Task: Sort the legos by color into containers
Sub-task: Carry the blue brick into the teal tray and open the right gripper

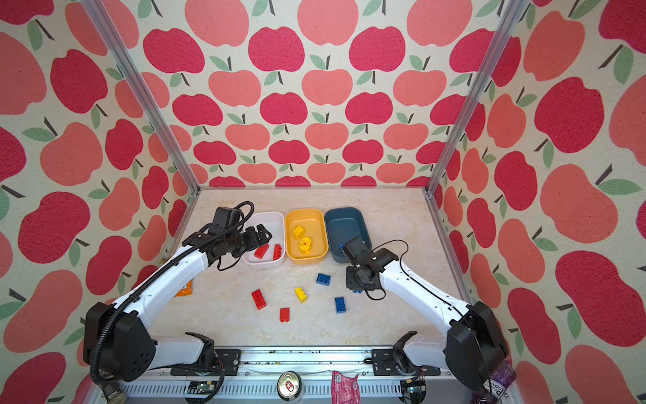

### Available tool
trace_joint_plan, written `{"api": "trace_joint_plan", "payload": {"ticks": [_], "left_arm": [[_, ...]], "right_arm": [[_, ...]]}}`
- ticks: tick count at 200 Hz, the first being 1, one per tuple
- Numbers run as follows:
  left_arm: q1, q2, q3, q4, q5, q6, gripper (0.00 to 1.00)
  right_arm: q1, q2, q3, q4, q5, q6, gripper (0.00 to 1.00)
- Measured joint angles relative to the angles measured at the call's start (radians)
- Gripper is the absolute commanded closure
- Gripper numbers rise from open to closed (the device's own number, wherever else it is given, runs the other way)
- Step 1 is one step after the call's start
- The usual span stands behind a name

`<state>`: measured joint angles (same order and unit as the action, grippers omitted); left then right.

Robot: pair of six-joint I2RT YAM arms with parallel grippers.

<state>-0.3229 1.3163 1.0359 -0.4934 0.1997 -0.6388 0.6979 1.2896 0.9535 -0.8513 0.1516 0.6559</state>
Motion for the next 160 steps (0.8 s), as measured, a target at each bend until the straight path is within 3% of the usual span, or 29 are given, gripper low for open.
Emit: {"api": "trace_joint_plan", "payload": {"ticks": [94,160], "left_arm": [[0.038,-0.113,-0.088,-0.005,-0.001,-0.011,0.03],[0.06,-0.192,-0.144,-0.04,-0.01,-0.04,0.02]], "right_arm": [[-0.18,0.327,0.377,0.035,0.012,-0.232,0.71],[-0.255,0.58,0.524,0.069,0.004,-0.339,0.73]]}}
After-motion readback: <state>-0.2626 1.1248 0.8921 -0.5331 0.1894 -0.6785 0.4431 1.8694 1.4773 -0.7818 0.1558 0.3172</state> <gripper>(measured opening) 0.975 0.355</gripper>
